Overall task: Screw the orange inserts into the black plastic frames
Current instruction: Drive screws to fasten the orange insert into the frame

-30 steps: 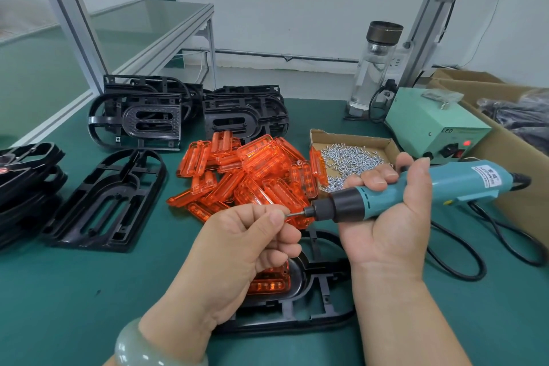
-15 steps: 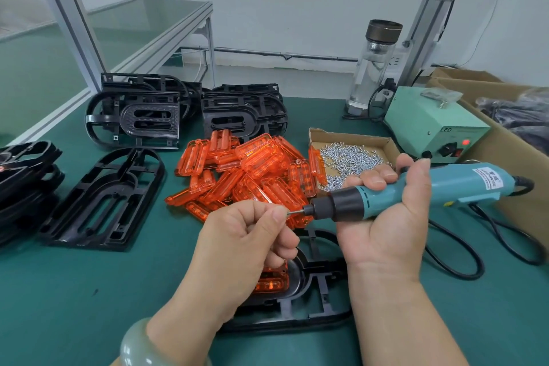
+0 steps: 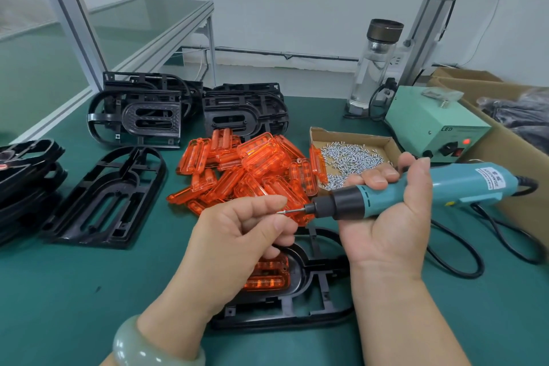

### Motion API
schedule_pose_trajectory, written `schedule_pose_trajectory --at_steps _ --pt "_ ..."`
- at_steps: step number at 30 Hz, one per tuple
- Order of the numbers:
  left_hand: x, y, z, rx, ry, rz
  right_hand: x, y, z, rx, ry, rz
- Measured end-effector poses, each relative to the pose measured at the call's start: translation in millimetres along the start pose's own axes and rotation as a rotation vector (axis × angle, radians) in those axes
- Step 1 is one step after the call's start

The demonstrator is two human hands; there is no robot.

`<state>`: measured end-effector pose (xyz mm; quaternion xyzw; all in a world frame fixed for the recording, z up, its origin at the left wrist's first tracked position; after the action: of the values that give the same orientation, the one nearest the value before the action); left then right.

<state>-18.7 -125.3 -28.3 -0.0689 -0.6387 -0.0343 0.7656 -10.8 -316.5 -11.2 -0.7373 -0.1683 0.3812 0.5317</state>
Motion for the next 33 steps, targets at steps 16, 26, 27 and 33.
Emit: schedule_pose_trajectory --at_steps 16,26,27,33 --pt "17.3 3.3 6.6 0.050 -0.141 -0.192 3.7 0.5 1.5 -0.012 -0.029 0.006" --pt "1.2 -1.1 15.8 0.064 -0.183 -1.086 -5.9 11.1 -3.7 0.018 0.004 0.151" --pt "-0.6 -3.9 17.1 0.057 -0.182 -1.105 -6.4 11.5 -2.9 0.014 0.003 0.165" --pt "-6.4 -5.3 19.6 0.067 -0.178 -1.148 -9.0 9.5 -2.2 -0.008 -0.025 0.230"
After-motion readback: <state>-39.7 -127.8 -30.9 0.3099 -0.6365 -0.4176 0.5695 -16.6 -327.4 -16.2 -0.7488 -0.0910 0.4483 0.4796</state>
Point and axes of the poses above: each hand's wrist, its own z-axis away from the middle knuckle, its own y-axis out of the back of the hand, x = y × z, the point moved 10 cm from there along -z, towards the middle knuckle, and after that the axes turned 13 degrees about y, right-handed, at the moved point
